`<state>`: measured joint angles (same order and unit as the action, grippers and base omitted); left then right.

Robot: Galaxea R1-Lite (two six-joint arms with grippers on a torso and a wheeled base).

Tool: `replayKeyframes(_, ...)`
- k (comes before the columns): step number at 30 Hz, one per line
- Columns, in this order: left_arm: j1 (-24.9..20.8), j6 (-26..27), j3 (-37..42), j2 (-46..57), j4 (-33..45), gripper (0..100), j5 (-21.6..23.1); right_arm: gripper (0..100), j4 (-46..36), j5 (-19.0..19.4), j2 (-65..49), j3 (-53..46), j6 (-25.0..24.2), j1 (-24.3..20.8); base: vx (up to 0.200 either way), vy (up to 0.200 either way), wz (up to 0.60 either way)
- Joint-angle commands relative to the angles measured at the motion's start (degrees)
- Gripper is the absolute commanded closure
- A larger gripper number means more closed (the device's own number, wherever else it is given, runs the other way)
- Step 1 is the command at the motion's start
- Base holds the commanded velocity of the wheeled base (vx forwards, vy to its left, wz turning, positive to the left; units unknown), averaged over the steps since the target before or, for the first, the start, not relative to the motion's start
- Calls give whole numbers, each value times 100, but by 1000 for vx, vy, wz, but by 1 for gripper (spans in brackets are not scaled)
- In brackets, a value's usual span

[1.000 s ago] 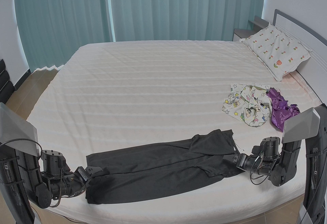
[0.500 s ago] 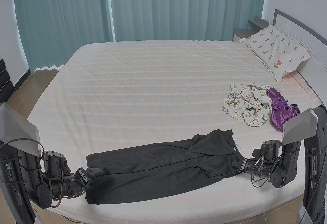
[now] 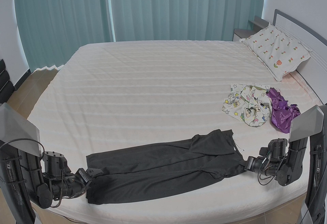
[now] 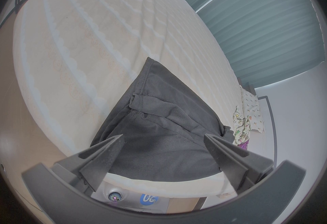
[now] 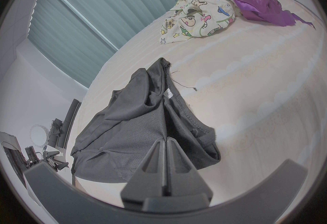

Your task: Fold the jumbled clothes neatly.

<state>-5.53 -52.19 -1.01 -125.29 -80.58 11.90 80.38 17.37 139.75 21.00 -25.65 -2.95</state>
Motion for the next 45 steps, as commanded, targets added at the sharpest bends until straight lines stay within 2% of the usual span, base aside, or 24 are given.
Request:
replayKeyframes(1, 0, -2, 66, -30, -2, 0, -3, 100, 4, 3, 26, 0, 16, 14, 0, 0, 0)
replayKeyframes(3, 0, -2, 57, -30, -2, 0, -3, 100, 4, 3, 26, 0, 25, 14, 0, 0, 0)
replayKeyframes(4, 0, -2, 48, -30, -2, 0, -3, 0, -5, -6, 43, 9, 95, 5, 0, 0, 0)
replayKeyframes(13, -9, -2, 31, -30, -2, 0, 6, 0, 109, 38, -150, 237, 16, -48, 0, 0, 0)
replayKeyframes(19, -44, 16, -31, -39, -2, 0, -21, 0, 12, 12, -97, 1072, -845, -707, 0, 0, 0)
replayKeyframes(26, -211, 7, -75, -171, -10, 0, -337, 0, -84, -6, 140, 1652, -880, -1120, 0, 0, 0)
replayKeyframes(31, -202, -28, -92, -179, -10, 0, -381, 0, -612, 3, 219, 2285, -889, -1357, 0, 160, 0)
replayKeyframes(42, -202, -2, -92, -215, -10, 0, -390, 0, -682, -15, 342, 2777, -907, -1287, 0, 200, 0)
replayKeyframes(45, -202, 7, -92, -223, -10, 0, -399, 0, -673, -23, 439, 2944, -916, -1287, 0, 0, 0)
